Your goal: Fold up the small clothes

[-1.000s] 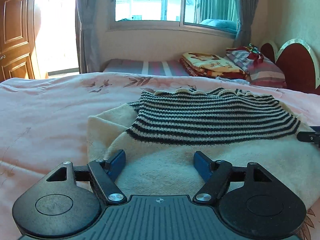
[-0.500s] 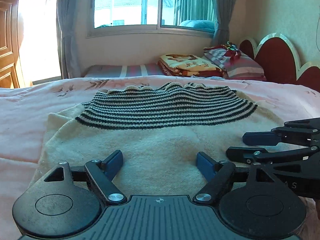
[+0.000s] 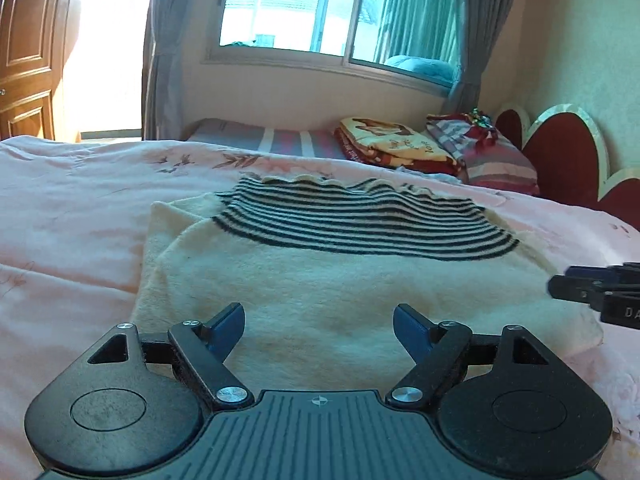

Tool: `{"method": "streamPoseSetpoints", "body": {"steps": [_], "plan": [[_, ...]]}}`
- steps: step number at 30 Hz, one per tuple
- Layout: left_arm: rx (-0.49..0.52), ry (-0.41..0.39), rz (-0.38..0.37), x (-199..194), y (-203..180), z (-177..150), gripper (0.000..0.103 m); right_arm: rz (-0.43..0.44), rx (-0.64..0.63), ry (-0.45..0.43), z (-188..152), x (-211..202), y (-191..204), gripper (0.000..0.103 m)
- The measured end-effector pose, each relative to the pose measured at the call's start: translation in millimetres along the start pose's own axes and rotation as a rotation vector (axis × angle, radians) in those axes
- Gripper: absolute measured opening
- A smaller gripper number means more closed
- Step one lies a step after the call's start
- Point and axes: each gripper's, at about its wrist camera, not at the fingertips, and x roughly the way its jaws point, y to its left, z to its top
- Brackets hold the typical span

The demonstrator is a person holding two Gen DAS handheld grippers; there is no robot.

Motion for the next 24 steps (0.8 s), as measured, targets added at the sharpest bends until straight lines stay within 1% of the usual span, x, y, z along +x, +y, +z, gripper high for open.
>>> {"method": "streamPoseSetpoints", "body": {"steps": [1,4,6,7,9,10,12,13,15,16,17,18,21,24], "plan": [[0.021,0.01,-0.018,0,-10,-4,0.081,0.023,-0.013,0.001,-1,-1,11,0.038],[0.093,0.015,-0.009,3,-34,-16,0.081,0.057,-0.054,0.028,-12,4,39,0.038],[0.106,0.013,0.0,6,-40,-20,0.084,0.04,-0.063,0.054,-21,12,48,0.039],[0.116,0.011,0.002,6,-41,-21,0.085,0.024,-0.074,0.047,-24,14,50,0.039],[0.114,0.01,-0.006,4,-38,-21,0.086,0.02,-0.089,0.039,-25,14,51,0.039],[0.118,0.011,0.002,2,-35,-21,0.086,0.017,-0.105,0.043,-25,12,51,0.039],[0.11,0.013,0.053,-3,-22,-21,0.086,-0.015,-0.125,0.05,-25,7,44,0.039],[0.076,0.014,0.058,-6,-7,-23,0.086,-0.044,-0.112,0.057,-25,3,33,0.039],[-0.012,0.007,0.042,-12,22,-27,0.085,-0.087,-0.042,0.08,-30,-6,4,0.04],[-0.045,0.003,0.017,-13,32,-28,0.085,-0.099,0.008,0.097,-34,-9,-9,0.042],[-0.059,0.005,0.006,-12,35,-27,0.085,-0.108,0.038,0.114,-39,-8,-18,0.043],[-0.054,0.009,0.014,-10,33,-26,0.086,-0.096,0.055,0.106,-42,-9,-22,0.043],[-0.016,0.018,0.049,-5,23,-27,0.086,-0.113,0.053,0.108,-39,-5,-17,0.044],[-0.027,0.02,0.052,-6,22,-27,0.086,-0.098,0.084,0.11,-40,-3,-22,0.045]]}}
